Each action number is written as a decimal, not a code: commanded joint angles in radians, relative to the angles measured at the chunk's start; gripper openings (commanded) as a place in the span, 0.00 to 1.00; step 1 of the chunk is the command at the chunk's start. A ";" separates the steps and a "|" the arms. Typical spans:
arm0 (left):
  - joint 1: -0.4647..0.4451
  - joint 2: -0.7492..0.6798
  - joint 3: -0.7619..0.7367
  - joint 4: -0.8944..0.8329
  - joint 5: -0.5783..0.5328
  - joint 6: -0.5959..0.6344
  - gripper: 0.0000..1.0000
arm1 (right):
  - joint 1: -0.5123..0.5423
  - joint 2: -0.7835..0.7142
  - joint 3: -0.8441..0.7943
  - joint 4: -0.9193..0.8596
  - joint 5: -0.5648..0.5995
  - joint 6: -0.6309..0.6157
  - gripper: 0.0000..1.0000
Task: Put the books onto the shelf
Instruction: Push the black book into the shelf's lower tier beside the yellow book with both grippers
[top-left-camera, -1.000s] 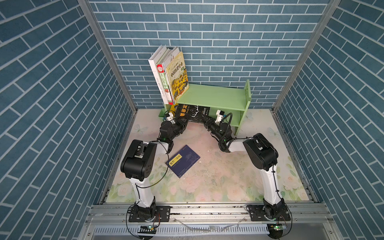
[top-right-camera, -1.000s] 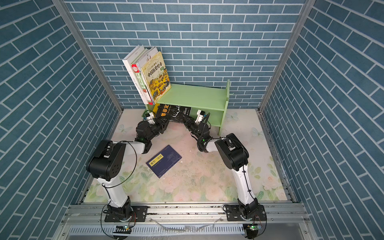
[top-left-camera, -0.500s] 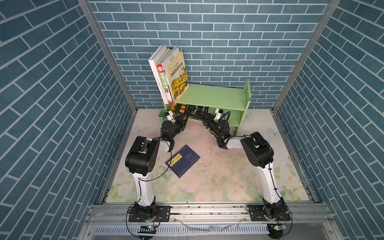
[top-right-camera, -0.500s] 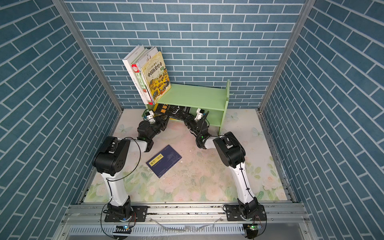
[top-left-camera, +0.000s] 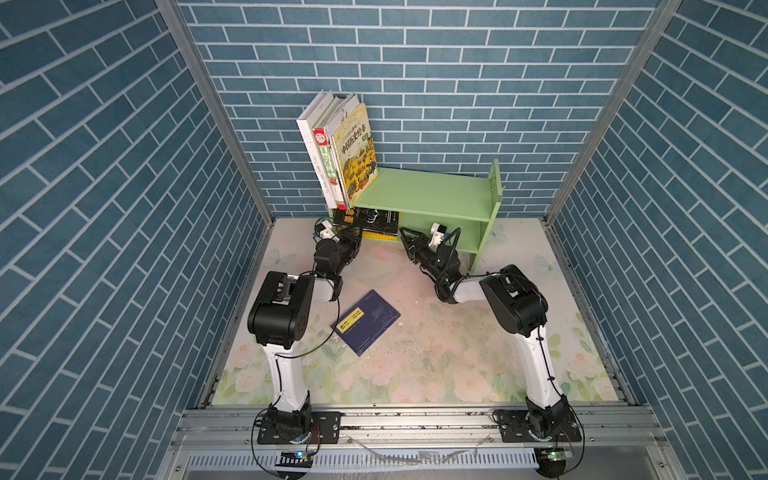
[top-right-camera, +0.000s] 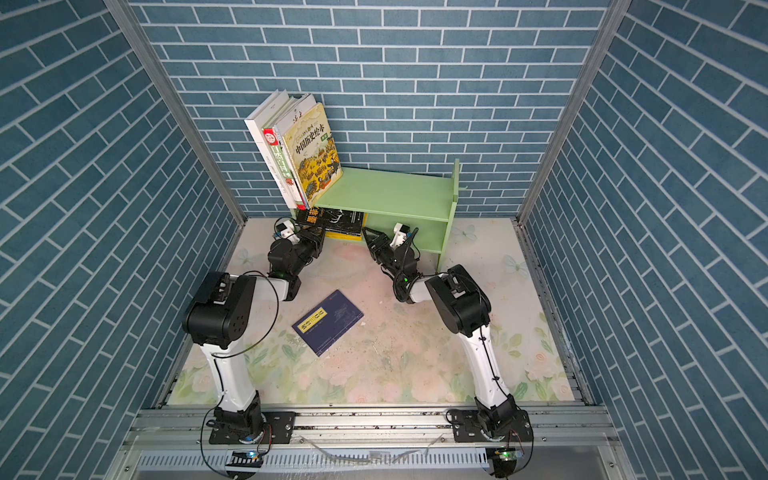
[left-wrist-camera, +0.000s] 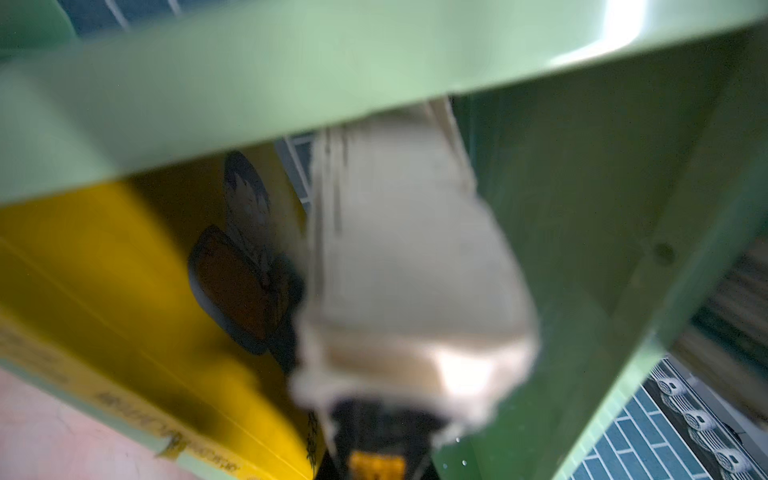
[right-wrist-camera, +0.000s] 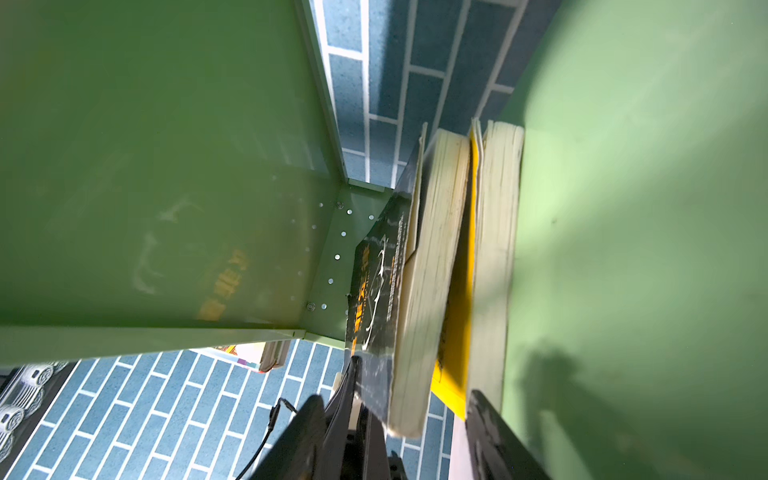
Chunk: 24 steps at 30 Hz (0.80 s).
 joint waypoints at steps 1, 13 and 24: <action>0.010 0.011 0.054 0.063 -0.011 0.021 0.09 | -0.007 -0.056 -0.015 0.039 0.016 -0.024 0.55; 0.016 0.016 0.086 -0.001 0.066 0.014 0.10 | -0.013 -0.056 -0.024 0.038 0.010 -0.027 0.55; 0.028 0.011 0.079 -0.065 0.116 0.012 0.15 | -0.015 -0.047 -0.021 0.036 0.006 -0.022 0.55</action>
